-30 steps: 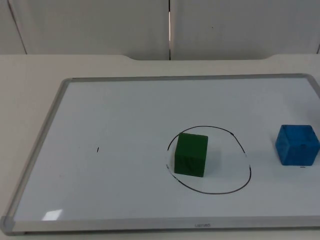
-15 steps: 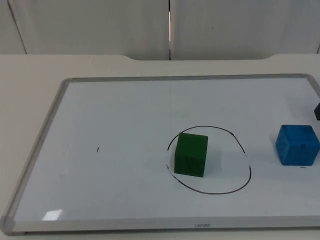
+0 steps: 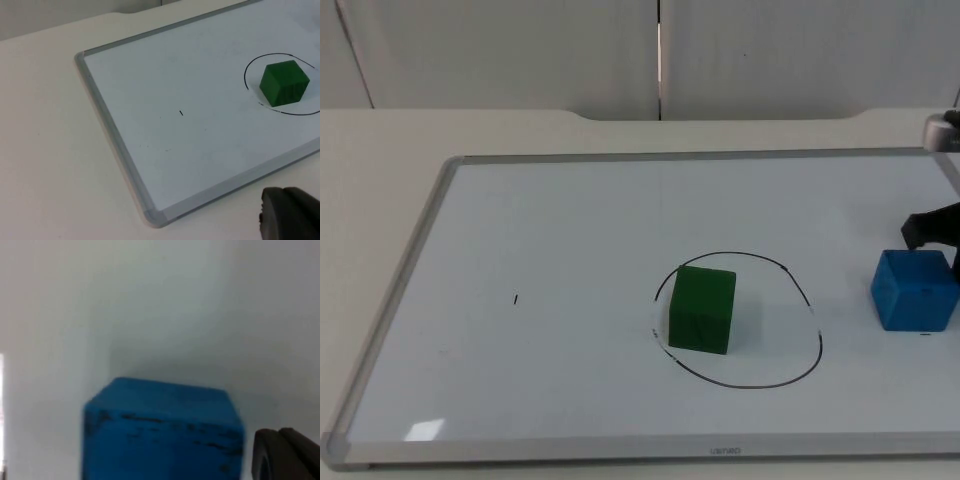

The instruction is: Push the two cubes into the marked area.

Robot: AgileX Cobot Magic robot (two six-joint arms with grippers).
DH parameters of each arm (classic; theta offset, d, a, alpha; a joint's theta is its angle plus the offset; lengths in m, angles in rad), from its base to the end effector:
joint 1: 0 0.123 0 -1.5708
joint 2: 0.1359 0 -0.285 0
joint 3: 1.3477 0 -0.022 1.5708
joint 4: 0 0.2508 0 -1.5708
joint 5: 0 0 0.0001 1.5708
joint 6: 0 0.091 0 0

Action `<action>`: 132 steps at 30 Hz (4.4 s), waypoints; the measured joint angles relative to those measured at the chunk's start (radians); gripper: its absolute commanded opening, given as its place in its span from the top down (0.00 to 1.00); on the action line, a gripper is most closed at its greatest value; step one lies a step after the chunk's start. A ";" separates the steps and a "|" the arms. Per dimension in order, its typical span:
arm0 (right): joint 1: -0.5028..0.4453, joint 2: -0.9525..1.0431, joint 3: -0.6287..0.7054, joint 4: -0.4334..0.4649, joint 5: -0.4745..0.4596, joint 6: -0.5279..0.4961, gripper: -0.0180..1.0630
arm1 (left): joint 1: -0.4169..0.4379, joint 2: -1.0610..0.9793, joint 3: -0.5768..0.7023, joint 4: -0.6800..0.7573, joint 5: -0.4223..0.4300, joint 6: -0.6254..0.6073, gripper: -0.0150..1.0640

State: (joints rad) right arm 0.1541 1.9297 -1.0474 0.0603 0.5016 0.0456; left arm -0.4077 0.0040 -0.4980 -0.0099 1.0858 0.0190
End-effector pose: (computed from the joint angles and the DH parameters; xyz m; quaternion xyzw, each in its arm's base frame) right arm 0.3467 0.0565 0.1226 -0.0295 0.9900 0.0315 0.1341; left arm -0.0050 0.0013 0.2747 0.1826 0.8417 -0.1030 0.4977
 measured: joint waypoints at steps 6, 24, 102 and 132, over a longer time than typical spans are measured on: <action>0.015 0.000 0.000 0.017 -0.005 0.007 0.99 | 0.000 0.000 0.000 0.000 0.000 0.000 0.99; 0.050 0.000 0.000 0.097 -0.008 0.010 0.99 | 0.000 0.000 0.000 0.000 0.000 0.000 0.99; 0.214 0.002 0.000 0.156 -0.076 0.093 0.99 | 0.000 0.000 0.000 0.000 0.000 0.000 0.99; 0.284 0.002 0.000 0.182 -0.130 0.093 0.99 | 0.000 0.000 0.000 0.000 0.000 0.000 0.99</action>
State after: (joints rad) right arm 0.4376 1.9313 -1.0474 0.2427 0.3713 0.1388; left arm -0.4077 0.0040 -0.4980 -0.0099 1.0858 0.0190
